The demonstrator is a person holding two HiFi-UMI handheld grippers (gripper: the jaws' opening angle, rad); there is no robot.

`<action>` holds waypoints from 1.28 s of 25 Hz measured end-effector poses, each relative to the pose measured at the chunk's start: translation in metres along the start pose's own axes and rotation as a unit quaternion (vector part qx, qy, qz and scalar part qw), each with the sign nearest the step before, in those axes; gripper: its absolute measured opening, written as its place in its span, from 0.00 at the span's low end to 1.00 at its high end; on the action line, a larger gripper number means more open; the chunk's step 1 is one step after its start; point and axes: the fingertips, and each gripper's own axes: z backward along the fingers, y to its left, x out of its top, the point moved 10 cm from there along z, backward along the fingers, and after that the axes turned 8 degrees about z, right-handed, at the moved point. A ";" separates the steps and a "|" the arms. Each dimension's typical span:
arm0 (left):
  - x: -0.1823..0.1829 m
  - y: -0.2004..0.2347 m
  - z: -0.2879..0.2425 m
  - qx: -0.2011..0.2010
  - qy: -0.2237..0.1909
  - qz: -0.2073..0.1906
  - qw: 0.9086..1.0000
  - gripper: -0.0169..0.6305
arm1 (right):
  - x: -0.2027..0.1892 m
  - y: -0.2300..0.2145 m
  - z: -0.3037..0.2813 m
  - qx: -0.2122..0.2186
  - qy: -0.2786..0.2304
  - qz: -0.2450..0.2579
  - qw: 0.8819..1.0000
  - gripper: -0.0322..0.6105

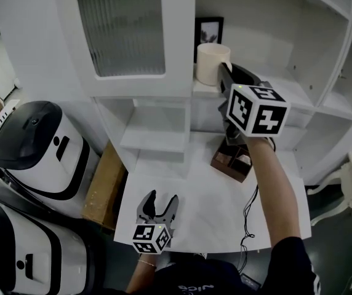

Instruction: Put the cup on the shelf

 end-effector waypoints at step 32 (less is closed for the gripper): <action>-0.014 0.002 0.027 0.003 0.014 -0.008 1.000 0.48 | -0.006 0.019 0.058 0.016 -0.042 0.078 0.996 0.45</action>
